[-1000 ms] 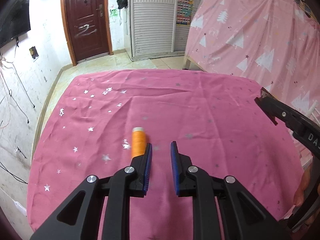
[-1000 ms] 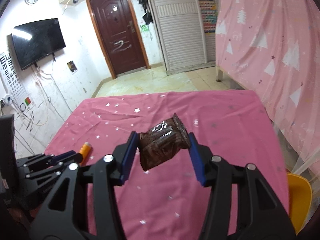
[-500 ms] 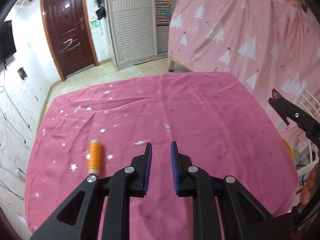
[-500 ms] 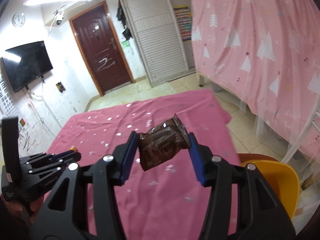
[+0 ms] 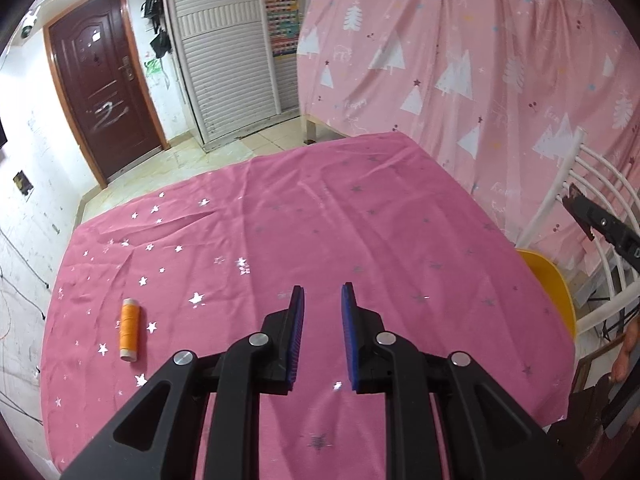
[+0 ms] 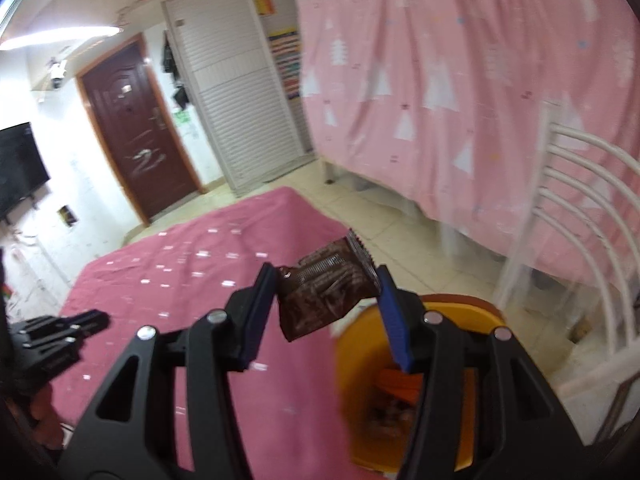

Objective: Collect trash

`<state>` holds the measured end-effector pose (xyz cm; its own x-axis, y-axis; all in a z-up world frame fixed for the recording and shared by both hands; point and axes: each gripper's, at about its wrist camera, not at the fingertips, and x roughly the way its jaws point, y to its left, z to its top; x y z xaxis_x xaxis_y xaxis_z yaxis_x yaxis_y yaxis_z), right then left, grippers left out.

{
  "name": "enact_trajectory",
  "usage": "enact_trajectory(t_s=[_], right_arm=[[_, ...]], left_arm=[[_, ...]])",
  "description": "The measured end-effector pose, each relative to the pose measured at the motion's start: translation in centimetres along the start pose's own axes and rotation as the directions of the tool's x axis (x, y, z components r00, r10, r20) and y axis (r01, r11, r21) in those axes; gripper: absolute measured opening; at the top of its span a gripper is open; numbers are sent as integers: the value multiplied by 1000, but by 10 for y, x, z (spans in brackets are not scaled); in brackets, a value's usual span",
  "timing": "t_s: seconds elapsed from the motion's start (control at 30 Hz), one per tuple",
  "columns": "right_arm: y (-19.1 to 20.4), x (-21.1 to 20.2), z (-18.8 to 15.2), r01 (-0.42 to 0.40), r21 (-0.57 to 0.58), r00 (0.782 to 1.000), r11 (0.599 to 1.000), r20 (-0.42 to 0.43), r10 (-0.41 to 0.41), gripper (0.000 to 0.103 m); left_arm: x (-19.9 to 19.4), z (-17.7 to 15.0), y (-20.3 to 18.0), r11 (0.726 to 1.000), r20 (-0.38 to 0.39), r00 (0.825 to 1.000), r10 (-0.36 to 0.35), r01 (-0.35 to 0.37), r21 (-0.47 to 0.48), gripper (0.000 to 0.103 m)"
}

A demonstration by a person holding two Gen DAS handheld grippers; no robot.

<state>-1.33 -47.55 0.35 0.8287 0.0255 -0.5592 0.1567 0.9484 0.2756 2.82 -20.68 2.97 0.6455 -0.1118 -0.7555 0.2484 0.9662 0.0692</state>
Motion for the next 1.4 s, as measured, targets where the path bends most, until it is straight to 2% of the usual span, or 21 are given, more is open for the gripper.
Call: enact_trajectory(t_s=[0.13, 0.3, 0.4, 0.47, 0.5, 0.67, 0.9, 1.1, 1.23, 1.27, 1.4], right_arm=[[-20, 5, -8, 18, 29, 1000, 999, -20, -18, 49], [-33, 15, -15, 20, 42, 999, 999, -46, -19, 49], [-35, 22, -23, 18, 48, 998, 999, -68, -15, 49], [-36, 25, -25, 19, 50, 997, 999, -79, -15, 49], [-36, 26, -26, 20, 50, 996, 999, -83, -16, 49], [-37, 28, -27, 22, 47, 996, 999, -92, -17, 49], [-38, 29, -28, 21, 50, 996, 999, -93, -16, 49], [-37, 28, -28, 19, 51, 995, 999, -95, -14, 49], [-38, 29, -28, 20, 54, 995, 998, -96, -14, 49], [-40, 31, -28, 20, 55, 995, 998, -96, -14, 49], [-41, 31, -29, 20, 57, 995, 998, -98, -15, 50]], left_arm=[[5, 2, 5, 999, -25, 1000, 12, -12, -34, 13], [16, -2, 56, 976, -70, 987, 144, -153, -154, 16], [20, -7, 89, 953, -109, 976, 190, -210, -219, 28], [20, -10, 105, 939, -121, 969, 217, -241, -244, 44], [21, -11, 113, 932, -129, 965, 229, -256, -258, 46], [26, -15, 138, 918, -167, 961, 222, -264, -298, 47], [40, -25, 162, 899, -235, 958, 166, -245, -362, 47], [47, -28, 162, 898, -249, 953, 171, -255, -359, 43], [48, -26, 162, 896, -248, 950, 189, -270, -353, 14], [48, -25, 161, 896, -248, 950, 193, -273, -351, 10], [48, -24, 157, 899, -236, 950, 205, -278, -338, 10]])
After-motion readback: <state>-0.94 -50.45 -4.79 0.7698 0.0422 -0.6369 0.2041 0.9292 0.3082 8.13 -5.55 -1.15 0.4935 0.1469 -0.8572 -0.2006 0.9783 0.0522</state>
